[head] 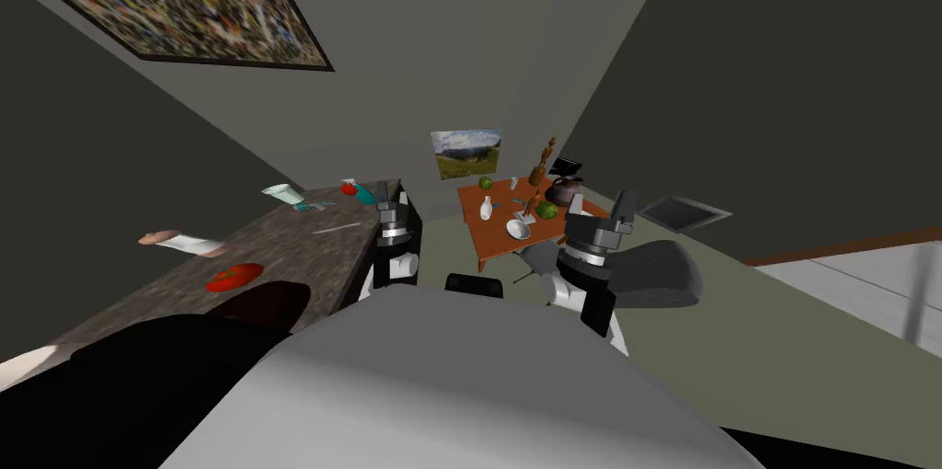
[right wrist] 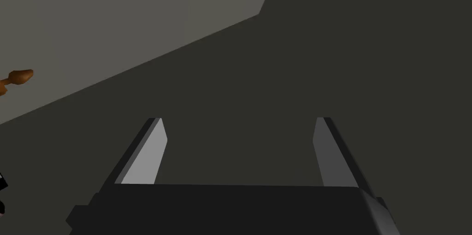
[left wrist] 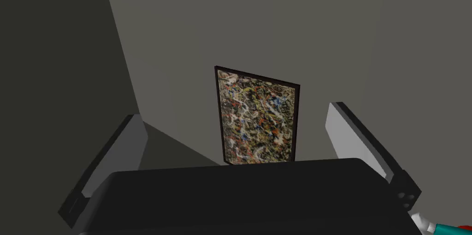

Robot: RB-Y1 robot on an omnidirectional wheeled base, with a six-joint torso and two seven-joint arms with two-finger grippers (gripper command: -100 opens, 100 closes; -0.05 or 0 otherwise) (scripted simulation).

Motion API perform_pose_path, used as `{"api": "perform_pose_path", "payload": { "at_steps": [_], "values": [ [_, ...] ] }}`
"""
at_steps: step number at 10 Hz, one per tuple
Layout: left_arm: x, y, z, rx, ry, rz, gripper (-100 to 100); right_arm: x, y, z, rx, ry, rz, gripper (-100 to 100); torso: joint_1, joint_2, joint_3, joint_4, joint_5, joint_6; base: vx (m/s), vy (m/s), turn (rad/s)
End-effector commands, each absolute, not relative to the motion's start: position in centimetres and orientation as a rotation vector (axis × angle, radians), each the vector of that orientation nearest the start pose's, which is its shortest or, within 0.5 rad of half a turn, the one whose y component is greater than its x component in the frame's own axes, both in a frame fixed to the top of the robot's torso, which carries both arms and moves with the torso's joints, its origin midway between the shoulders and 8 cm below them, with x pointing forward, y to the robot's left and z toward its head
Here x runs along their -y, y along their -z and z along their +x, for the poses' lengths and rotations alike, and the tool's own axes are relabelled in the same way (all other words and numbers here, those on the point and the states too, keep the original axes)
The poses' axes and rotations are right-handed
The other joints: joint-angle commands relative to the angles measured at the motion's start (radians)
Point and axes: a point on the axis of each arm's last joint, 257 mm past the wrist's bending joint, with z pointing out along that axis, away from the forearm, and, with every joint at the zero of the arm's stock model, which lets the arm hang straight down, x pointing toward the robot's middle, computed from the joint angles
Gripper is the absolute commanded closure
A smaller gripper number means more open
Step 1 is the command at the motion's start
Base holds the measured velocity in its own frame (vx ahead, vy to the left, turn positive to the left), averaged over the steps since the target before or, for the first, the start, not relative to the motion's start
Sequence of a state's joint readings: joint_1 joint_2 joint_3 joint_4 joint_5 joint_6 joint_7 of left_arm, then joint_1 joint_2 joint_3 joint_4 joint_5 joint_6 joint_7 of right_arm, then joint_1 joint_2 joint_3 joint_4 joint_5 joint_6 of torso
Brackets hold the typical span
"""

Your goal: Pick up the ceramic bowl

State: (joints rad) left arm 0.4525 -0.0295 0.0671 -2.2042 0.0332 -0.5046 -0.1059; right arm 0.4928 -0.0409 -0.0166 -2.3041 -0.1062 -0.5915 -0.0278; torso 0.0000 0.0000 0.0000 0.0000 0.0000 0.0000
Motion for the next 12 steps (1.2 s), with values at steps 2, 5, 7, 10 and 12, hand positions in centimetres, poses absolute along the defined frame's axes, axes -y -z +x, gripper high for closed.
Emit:
{"api": "perform_pose_path", "payload": {
  "at_steps": [2,5,7,10,12],
  "values": [
    [-30.7,-0.8,35.6,-0.607,1.167,-0.678,0,28.9,-2.8,32.9,-0.62,-1.331,0.611,-100,-0.001,0.005,0.003,0.001,0.0,0.0,-0.153,-0.017,0.201],
    [-30.7,-0.8,35.6,-0.607,1.167,-0.678,0,29.2,0.5,33.6,-0.76,-1.234,0.628,-100,-0.001,0.012,0.007,0.003,0.0,0.0,-0.17,-0.001,0.212],
    [-30.7,-0.8,35.6,-0.607,1.167,-0.678,0,29.7,3.6,34.0,-0.879,-1.149,0.64,-100,-0.002,0.008,0.005,0.002,0.0,0.0,-0.108,-0.004,0.318],
    [-30.7,-0.8,35.6,-0.607,1.167,-0.678,0,30.3,7.4,34.1,-1.017,-1.049,0.649,-100,-0.002,0.005,0.003,0.001,0.0,0.0,-0.071,0.003,0.191],
    [-30.7,-0.8,35.6,-0.607,1.167,-0.678,0,31.1,11.9,33.7,-1.171,-0.936,0.651,-100,-0.002,0.005,0.003,0.001,0.0,-0.001,-0.094,0.003,0.396]
  ]
}}
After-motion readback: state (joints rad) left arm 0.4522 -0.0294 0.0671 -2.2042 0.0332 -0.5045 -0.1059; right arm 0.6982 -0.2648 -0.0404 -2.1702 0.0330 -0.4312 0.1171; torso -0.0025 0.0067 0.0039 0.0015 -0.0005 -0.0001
